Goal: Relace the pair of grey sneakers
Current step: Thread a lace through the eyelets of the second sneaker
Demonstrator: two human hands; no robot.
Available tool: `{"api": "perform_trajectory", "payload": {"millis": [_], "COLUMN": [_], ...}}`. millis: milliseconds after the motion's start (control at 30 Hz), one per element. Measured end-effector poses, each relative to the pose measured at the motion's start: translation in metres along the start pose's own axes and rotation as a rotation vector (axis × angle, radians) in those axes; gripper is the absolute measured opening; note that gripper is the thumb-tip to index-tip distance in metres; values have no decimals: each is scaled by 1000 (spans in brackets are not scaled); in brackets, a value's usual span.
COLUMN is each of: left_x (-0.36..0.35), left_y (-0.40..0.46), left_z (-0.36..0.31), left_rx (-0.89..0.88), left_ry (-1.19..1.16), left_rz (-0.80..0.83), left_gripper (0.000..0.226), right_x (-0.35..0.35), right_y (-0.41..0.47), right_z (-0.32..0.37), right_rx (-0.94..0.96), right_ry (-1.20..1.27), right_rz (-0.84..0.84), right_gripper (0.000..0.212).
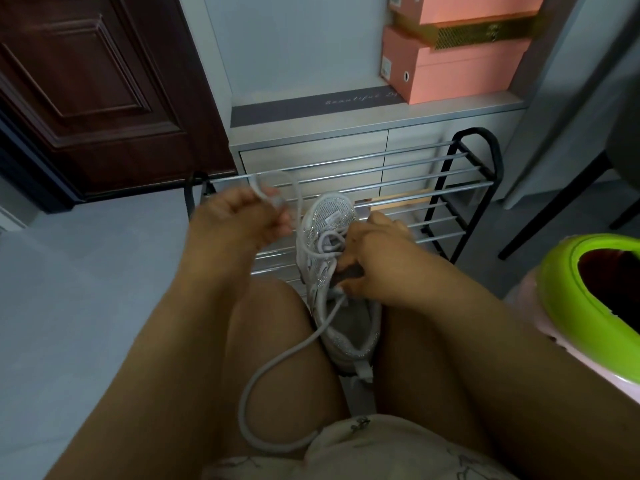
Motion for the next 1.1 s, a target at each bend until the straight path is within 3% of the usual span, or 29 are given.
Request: {"api": "perform_trajectory", "payload": {"millis": [133, 333, 500, 633, 833, 1100], "left_x": [-34, -42, -37, -41, -46, -39], "left_y": [-15, -14, -12, -12, -13, -11], "left_z": [29, 38, 37, 37, 34, 40], "left_rx": [-1, -90, -131, -181, -213, -168], "left_ry": [303, 596, 657, 721, 643, 630], "left_rz": [169, 209, 211, 227, 272, 309], "left_gripper": [9, 5, 4, 5, 15, 4], "right_x": [0, 2, -1, -2, -7, -16], "right_y": [3, 3, 6, 6, 5, 1], "right_z": [-6, -10, -13, -16, -17, -29], "right_rx": [-24, -71, -111, -114, -123, -233], "right_ry": [70, 219, 262, 446, 656, 820], "right_rz": [-21, -48, -48, -40, 1, 35], "right_gripper": [30, 42, 40, 17, 17, 10]}}
Point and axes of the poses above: each hand's wrist, its own y-axis towards the middle knuckle, its own x-axis out of the back of the hand, z = x × y, the point moved 10 cm from there along y, towards the middle knuckle, and after that the axes turned 2 degrees about z, right-handed, at the moved point
